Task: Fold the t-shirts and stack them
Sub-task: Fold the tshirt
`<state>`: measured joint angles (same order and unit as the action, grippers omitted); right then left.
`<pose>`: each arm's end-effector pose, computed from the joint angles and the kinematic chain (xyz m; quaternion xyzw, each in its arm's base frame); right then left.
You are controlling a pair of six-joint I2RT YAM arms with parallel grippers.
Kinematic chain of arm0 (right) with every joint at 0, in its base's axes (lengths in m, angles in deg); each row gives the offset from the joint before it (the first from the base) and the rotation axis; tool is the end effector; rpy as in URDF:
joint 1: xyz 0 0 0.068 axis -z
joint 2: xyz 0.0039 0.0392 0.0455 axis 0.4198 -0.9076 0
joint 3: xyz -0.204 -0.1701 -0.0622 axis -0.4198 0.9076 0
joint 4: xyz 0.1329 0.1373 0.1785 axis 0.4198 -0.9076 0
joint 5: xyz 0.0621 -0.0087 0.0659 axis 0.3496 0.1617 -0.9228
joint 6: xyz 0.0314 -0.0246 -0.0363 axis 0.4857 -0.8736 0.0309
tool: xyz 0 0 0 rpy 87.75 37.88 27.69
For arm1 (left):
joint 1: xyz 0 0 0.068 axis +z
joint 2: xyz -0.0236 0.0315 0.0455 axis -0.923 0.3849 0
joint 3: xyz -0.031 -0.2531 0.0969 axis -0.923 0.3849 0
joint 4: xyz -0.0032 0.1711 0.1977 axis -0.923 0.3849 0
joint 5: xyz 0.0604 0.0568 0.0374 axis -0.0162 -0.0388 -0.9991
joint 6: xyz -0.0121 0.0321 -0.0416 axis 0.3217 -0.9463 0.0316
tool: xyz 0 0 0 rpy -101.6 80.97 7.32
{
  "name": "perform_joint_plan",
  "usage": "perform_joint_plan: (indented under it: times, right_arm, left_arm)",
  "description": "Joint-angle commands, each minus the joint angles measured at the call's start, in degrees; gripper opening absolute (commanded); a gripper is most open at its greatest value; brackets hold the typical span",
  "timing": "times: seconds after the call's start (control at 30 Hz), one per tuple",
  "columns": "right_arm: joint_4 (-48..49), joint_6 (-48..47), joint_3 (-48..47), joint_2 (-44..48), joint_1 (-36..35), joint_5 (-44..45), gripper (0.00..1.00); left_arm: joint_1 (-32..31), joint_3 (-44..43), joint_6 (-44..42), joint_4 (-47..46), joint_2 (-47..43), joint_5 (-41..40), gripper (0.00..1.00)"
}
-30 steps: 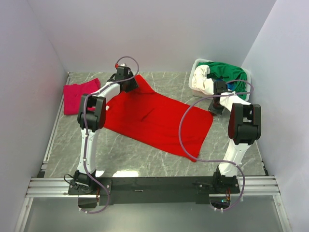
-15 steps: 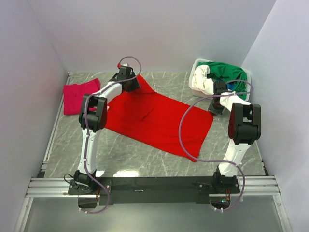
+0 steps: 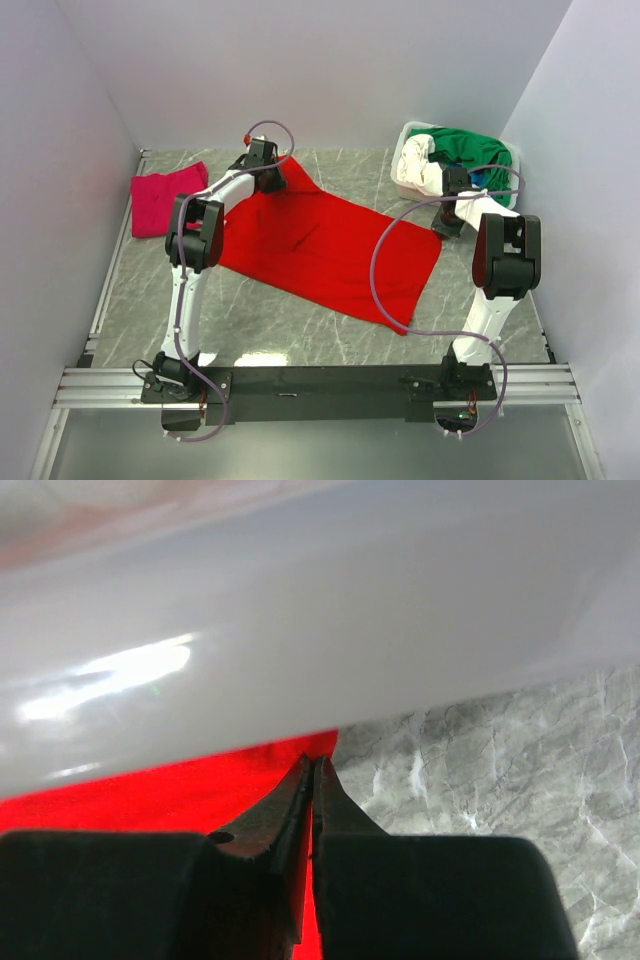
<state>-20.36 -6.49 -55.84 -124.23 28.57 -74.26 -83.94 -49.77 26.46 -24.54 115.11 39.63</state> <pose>0.3874 -0.0323 0.1610 0.2449 0.9426 -0.0591 0.2191 0.5149 -0.1521 0.1598 -0.1679 0.9022 -0.1660 0.3609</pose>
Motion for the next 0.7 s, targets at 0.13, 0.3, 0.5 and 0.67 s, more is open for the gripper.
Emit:
perform_joint_plan:
  times: [0.13,0.3,0.5,0.67]
  right_arm:
    - [-0.7,-0.5,0.0,0.2,0.2,0.8,0.05]
    - [-0.5,-0.4,0.8,2.3,0.2,1.2,0.0]
    - [-1.3,0.0,2.6,6.4,-1.6,2.5,0.0]
    - [-1.5,0.4,6.2,10.9,-4.8,4.4,0.0]
  left_arm:
    - [-0.5,-1.8,-0.1,-1.6,0.4,2.1,0.17]
    - [-0.5,-0.6,0.2,-2.3,-1.5,1.9,0.0]
    - [-0.5,1.7,0.4,-3.2,-5.2,1.9,0.0]
    - [-0.4,6.6,1.2,-6.5,-11.2,1.9,0.0]
